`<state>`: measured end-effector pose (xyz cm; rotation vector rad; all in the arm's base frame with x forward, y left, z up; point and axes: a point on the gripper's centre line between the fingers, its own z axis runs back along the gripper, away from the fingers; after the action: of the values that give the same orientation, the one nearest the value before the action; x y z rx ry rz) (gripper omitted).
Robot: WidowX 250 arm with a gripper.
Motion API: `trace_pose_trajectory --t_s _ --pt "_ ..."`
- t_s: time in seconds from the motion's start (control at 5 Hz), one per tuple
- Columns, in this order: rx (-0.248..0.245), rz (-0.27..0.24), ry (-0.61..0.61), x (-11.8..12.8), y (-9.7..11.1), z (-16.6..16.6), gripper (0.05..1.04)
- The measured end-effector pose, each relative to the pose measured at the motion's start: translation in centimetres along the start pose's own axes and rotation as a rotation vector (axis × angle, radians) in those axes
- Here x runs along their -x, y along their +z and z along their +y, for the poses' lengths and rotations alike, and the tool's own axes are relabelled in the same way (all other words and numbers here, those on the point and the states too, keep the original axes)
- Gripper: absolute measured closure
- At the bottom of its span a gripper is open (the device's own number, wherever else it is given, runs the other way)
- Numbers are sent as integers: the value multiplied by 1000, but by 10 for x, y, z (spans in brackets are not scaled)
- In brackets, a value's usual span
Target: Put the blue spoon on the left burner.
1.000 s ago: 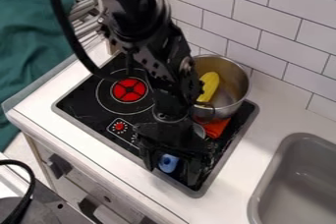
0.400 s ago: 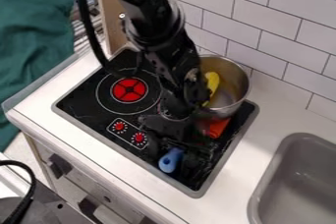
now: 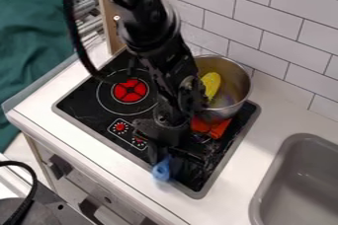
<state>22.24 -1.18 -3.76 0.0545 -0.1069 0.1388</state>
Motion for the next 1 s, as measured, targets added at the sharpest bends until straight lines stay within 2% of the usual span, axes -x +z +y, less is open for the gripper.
trace_pose_trajectory --t_s 0.2,0.4,0.6,1.0 --pt "-22 9 -13 16 17 9 788" --pt "-36 52 98 33 38 32 788" --pt "1 44 183 31 39 50 788" --pt "85 7 235 -28 26 71 788"
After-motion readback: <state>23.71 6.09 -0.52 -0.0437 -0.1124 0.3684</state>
